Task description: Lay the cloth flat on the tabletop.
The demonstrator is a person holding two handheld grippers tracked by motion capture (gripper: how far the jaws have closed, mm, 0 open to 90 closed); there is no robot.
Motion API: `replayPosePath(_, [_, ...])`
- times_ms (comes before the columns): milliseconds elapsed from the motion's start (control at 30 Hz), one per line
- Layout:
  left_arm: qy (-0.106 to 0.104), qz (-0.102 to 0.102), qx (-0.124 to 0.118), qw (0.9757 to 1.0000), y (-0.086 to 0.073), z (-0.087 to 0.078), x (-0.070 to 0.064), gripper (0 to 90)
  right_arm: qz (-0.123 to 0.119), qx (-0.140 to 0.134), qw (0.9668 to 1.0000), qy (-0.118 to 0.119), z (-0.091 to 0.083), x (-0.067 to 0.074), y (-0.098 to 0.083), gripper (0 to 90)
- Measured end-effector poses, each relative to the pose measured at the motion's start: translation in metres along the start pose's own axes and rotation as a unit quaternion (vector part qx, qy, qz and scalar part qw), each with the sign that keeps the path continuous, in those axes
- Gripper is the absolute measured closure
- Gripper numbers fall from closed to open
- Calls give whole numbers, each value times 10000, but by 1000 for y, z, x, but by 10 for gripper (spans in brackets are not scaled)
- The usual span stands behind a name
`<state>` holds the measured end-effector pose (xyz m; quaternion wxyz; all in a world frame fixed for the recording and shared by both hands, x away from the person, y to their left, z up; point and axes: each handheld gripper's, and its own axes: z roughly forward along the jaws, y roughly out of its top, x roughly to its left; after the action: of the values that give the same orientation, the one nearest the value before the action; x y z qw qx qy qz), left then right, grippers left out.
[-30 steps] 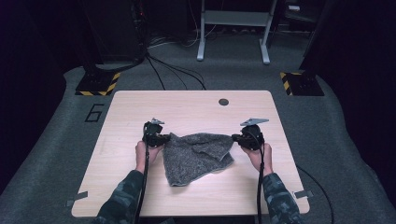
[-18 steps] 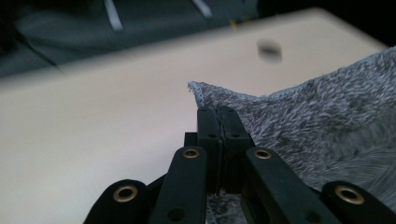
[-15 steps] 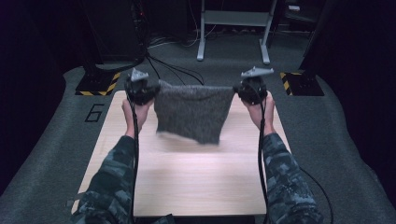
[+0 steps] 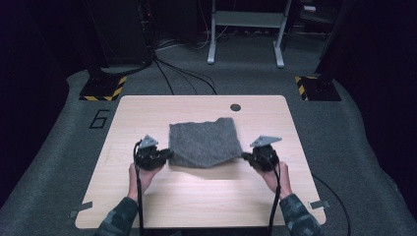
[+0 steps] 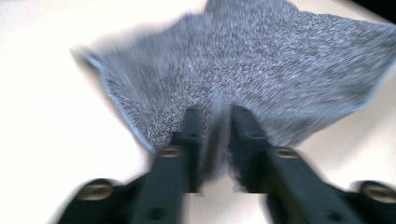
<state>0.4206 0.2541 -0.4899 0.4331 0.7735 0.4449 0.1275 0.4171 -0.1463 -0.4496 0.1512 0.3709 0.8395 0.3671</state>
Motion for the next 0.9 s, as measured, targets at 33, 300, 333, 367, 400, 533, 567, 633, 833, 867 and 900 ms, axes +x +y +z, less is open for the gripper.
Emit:
replayPosePath(33, [-32,-45,64,10000,-9,-2,-1,546,37,95,9999,44,4,3,-11,796])
replayPosePath(300, [215,-469,-261,9983,-8,-30,9,327,508,-220,9982,243,-1,-9,-21,451])
replayPosePath(333, [216,-567,-240,9979,-4,-29,9,304,498,-293,9981,191,0,-12,-18,427])
replayPosePath(367, [263,-535,-183,9981,0,-27,10,296,563,-331,9977,151,1,-14,-14,386])
replayPosePath(400, [317,-468,-87,9984,3,-22,8,293,630,-339,9973,156,5,-17,-10,338])
replayPosePath(533, [328,-355,216,9986,9,3,-1,240,812,-293,9963,14,27,-25,1,211])
replayPosePath(567, [345,-341,309,9983,10,8,-3,231,758,-274,9967,-51,34,-26,2,187])
replayPosePath(633, [333,-299,411,9981,10,20,-6,231,637,-129,9978,-114,47,-24,5,161])
replayPosePath(833, [615,45,896,9941,10,43,-8,214,432,146,9987,-240,77,-17,10,111])
replayPosePath(867, [678,84,938,9932,10,45,-9,213,416,226,9984,-293,82,-15,11,104])
replayPosePath(900, [694,152,997,9925,10,46,-9,209,396,244,9983,-339,85,-14,10,100])
